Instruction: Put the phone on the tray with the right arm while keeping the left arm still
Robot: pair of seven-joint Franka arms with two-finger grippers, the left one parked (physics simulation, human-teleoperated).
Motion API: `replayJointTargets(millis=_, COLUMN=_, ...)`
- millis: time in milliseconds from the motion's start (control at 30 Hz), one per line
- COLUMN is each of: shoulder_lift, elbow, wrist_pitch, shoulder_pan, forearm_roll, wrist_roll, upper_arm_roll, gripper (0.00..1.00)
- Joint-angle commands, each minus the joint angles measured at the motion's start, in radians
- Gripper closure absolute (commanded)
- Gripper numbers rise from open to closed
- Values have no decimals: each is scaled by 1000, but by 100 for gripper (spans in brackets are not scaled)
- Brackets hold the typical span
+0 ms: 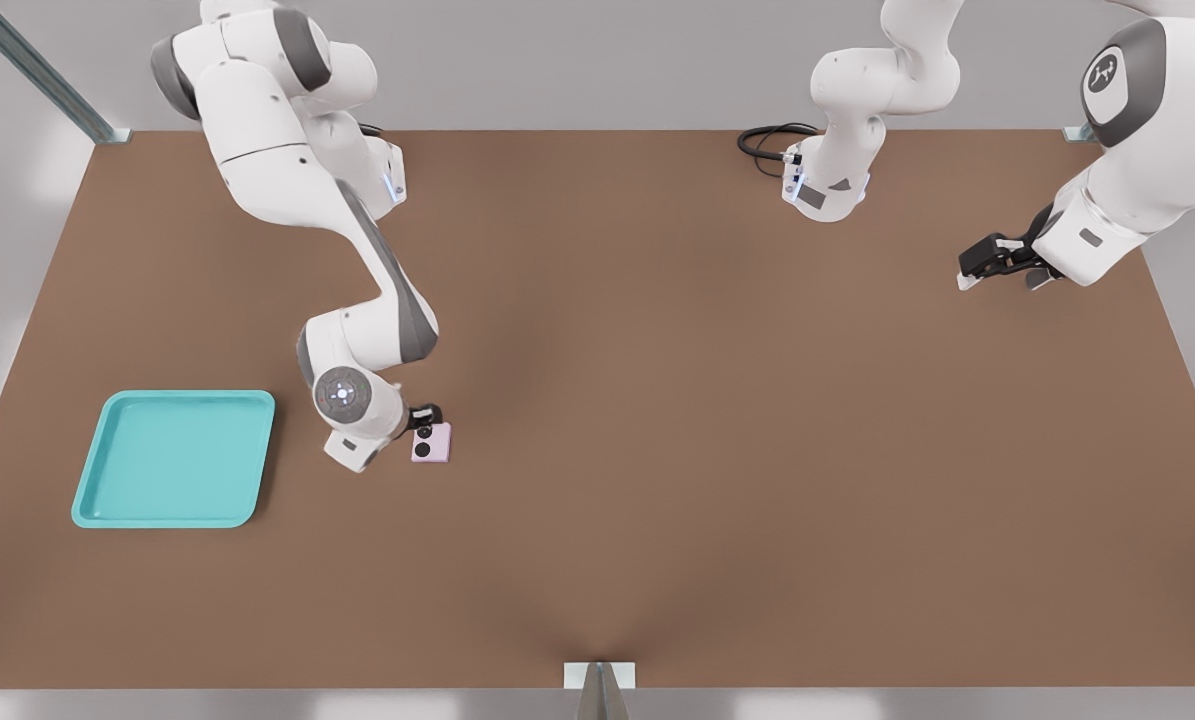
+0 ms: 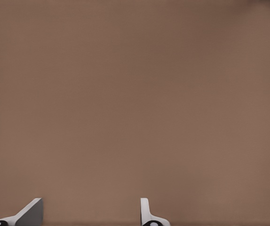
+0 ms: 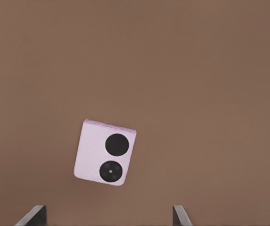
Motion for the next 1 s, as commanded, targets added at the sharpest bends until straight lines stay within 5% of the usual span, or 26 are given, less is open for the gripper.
replayJointTargets(millis=0, shoulder_lift=29, elbow=-14, wrist_pitch=245, shoulder_pan=9, forearm_roll=-10, wrist_roll=362, upper_arm_roll=0, gripper=0)
replayJointTargets(millis=333, shoulder_lift=76, elbow=-150, wrist_pitch=477, shoulder_pan=-14, forearm_roll=-3, wrist_roll=379, upper_arm_roll=3, gripper=0)
replayJointTargets(millis=967, shoulder_lift=113, elbow=-164, wrist_pitch=485, shoulder_pan=-18, forearm_roll=0, wrist_roll=381, upper_arm_roll=17, gripper=0)
